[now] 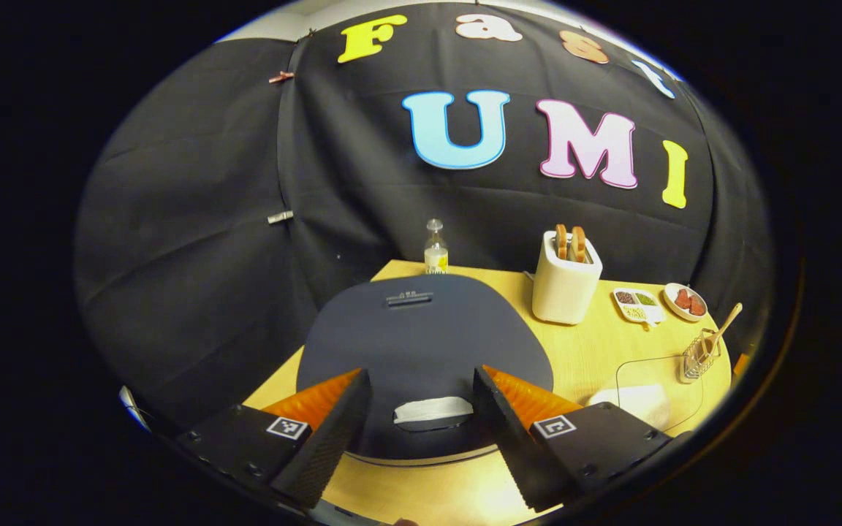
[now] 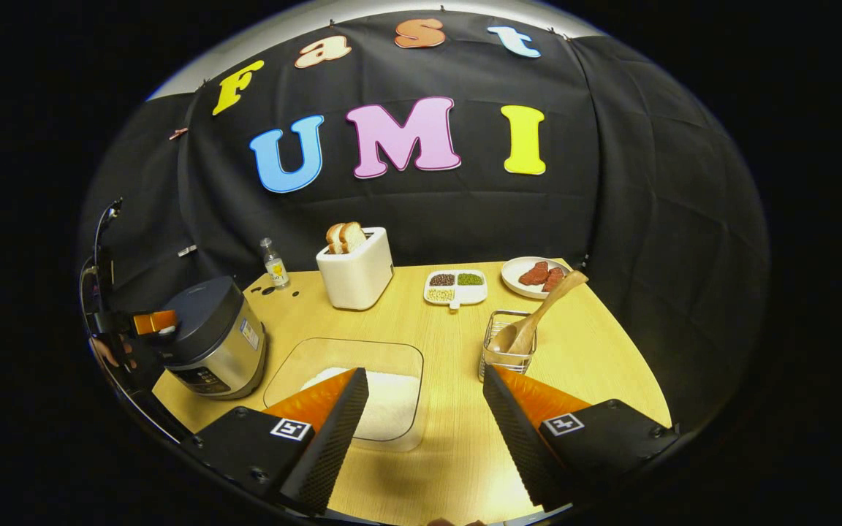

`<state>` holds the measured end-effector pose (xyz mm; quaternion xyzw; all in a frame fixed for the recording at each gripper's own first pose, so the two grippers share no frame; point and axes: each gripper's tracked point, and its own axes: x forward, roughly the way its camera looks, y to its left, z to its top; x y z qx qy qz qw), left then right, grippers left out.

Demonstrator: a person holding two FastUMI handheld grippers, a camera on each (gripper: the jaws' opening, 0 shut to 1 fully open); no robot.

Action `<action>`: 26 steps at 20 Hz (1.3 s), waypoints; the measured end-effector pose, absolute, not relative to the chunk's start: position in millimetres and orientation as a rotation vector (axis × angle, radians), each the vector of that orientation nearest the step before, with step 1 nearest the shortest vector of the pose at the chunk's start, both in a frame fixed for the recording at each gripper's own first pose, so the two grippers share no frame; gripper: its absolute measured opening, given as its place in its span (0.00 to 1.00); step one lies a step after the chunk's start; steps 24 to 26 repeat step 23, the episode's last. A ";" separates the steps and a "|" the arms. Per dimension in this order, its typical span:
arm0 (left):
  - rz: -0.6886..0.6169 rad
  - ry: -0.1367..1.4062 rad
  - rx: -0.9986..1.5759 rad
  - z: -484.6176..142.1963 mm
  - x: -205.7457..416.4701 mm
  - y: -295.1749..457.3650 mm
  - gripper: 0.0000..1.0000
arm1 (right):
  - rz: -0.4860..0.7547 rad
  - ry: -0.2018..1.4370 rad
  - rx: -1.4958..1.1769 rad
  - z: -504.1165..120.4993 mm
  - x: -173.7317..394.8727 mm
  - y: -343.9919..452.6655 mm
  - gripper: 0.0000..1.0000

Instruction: Close the left gripper, press the button to open the rice cooker; take a wooden spoon from the chopstick holder with the right hand, scoop a spoonful of rice and pour it into the rice cooker, then put the wooden spoon back into the chopstick holder.

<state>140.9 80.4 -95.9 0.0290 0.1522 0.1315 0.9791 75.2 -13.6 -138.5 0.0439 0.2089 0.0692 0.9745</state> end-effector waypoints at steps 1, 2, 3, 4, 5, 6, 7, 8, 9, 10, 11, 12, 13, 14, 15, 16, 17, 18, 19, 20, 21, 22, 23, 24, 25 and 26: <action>0.242 0.280 0.079 -84.7 137.6 73.9 0.96 | 0.136 0.413 0.085 -132.8 75.1 -13.1 0.99; 0.219 0.258 0.096 -71.8 133.8 65.8 0.96 | 0.130 0.399 0.080 -125.3 75.2 -13.1 0.99; 0.192 0.238 0.108 -61.0 129.4 57.2 0.96 | 0.124 0.379 0.074 -116.0 74.2 -13.2 0.99; 0.164 0.213 0.112 -47.9 124.4 46.3 0.96 | 0.119 0.353 0.069 -104.4 73.5 -13.0 0.99; 0.139 0.185 0.112 -35.4 117.3 35.1 0.96 | 0.116 0.322 0.066 -91.7 72.1 -12.0 0.99; 0.119 0.160 0.109 -23.1 109.6 25.7 0.96 | 0.116 0.290 0.065 -78.0 69.8 -11.8 0.99; 0.107 0.140 0.102 -14.3 100.8 17.9 0.95 | 0.120 0.259 0.069 -64.2 66.0 -10.9 0.99; 0.097 0.119 0.093 -4.4 90.8 9.2 0.95 | 0.130 0.227 0.077 -50.1 62.2 -9.3 0.99; 0.091 0.098 0.084 4.3 82.3 0.9 0.95 | 0.138 0.194 0.079 -36.1 57.7 -10.1 0.99; 0.084 0.078 0.079 13.7 73.0 -7.4 0.96 | 0.142 0.161 0.074 -23.3 52.5 -13.0 0.99; 0.077 0.055 0.081 22.2 62.9 -16.0 0.96 | 0.146 0.131 0.069 -11.1 45.7 -16.8 0.99; 0.070 0.032 0.095 30.5 53.6 -24.6 0.95 | 0.149 0.106 0.070 -1.3 38.5 -21.6 0.99; 0.062 0.009 0.111 36.6 44.7 -33.3 0.96 | 0.153 0.084 0.078 7.5 29.5 -25.8 0.98; 0.048 -0.004 0.121 39.9 37.3 -44.5 0.95 | 0.154 0.066 0.089 14.6 20.9 -32.4 0.98; 0.034 -0.007 0.122 38.2 30.7 -55.9 0.95 | 0.153 0.054 0.096 19.0 11.0 -40.5 0.98; 0.017 -0.011 0.107 38.1 23.7 -68.2 0.95 | 0.150 0.042 0.097 21.8 1.1 -49.5 0.98; 0.001 -0.011 0.078 36.6 19.9 -79.6 0.95 | 0.145 0.030 0.090 23.8 -7.4 -60.1 0.98; -0.003 -0.007 0.049 35.3 14.5 -87.8 0.95 | 0.140 0.026 0.078 22.5 -14.4 -70.3 0.98; 0.002 0.006 0.025 33.2 8.9 -92.5 0.95 | 0.141 0.032 0.071 18.8 -22.3 -78.3 0.98; 0.008 0.014 0.010 31.3 4.2 -95.8 0.96 | 0.149 0.040 0.076 15.9 -29.5 -83.4 0.98; 0.013 0.010 0.001 32.5 0.0 -99.1 0.96 | 0.158 0.042 0.081 14.4 -34.6 -87.3 0.98; 0.016 0.001 0.001 34.7 -4.2 -102.2 0.96 | 0.162 0.030 0.077 15.3 -37.9 -92.5 0.98; 0.019 -0.005 0.006 33.6 -7.4 -104.8 0.96 | 0.164 0.015 0.066 17.5 -40.1 -99.0 0.98; 0.019 -0.005 0.006 33.6 -7.4 -104.8 0.96 | 0.164 0.015 0.066 17.5 -40.1 -99.0 0.98; 0.019 -0.005 0.006 33.6 -7.4 -104.8 0.96 | 0.164 0.015 0.066 17.5 -40.1 -99.0 0.98; 0.019 -0.005 0.006 33.6 -7.4 -104.8 0.96 | 0.164 0.015 0.066 17.5 -40.1 -99.0 0.98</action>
